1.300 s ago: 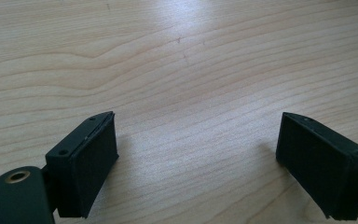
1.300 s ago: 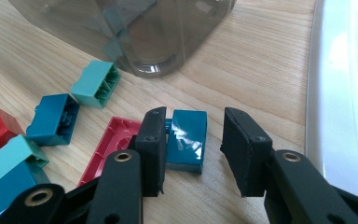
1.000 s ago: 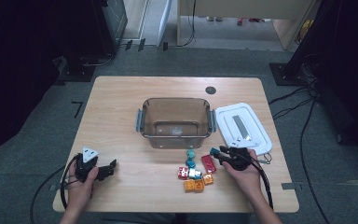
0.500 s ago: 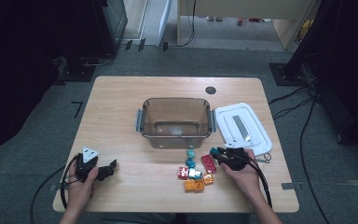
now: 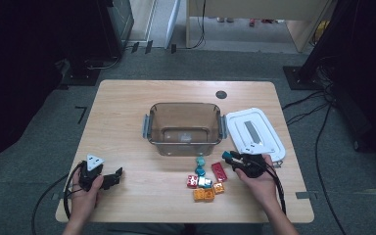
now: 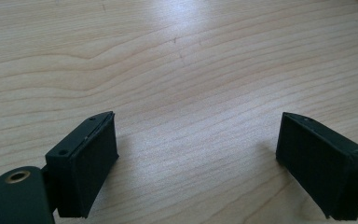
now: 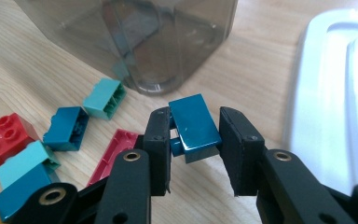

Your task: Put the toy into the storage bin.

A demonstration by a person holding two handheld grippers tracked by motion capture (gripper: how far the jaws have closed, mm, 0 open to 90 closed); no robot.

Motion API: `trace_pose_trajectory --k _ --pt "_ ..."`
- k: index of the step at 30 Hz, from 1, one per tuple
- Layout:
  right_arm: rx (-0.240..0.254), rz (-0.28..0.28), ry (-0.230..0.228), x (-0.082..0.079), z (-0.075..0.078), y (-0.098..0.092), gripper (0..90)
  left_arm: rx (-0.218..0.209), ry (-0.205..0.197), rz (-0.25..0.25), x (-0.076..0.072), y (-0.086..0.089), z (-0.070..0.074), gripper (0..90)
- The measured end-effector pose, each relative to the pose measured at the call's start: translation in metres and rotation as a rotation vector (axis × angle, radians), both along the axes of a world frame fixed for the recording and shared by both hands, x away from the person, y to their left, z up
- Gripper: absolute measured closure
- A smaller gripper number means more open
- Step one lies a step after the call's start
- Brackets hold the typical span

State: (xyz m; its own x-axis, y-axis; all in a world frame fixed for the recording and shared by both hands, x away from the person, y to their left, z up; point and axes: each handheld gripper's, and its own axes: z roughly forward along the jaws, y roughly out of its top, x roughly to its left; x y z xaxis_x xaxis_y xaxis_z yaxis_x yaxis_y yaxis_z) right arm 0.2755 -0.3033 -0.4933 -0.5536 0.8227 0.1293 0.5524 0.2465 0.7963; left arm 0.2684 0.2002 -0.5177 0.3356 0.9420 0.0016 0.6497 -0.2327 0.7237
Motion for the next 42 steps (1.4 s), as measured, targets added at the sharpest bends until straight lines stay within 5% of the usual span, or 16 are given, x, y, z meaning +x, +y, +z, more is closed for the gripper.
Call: trace_pose_trajectory --k 23,30,42 --pt "0.079 0.076 -0.089 -0.015 0.089 -0.003 66.2 0.0 0.0 0.0 0.0 0.0 0.0 12.4" --pt "0.062 0.136 -0.128 0.003 0.118 0.014 66.2 0.0 -0.001 0.001 0.0 0.0 0.0 12.3" --pt "0.012 0.231 -0.098 0.054 0.133 0.046 66.3 -0.001 -0.002 0.001 0.0 0.0 0.0 12.4"
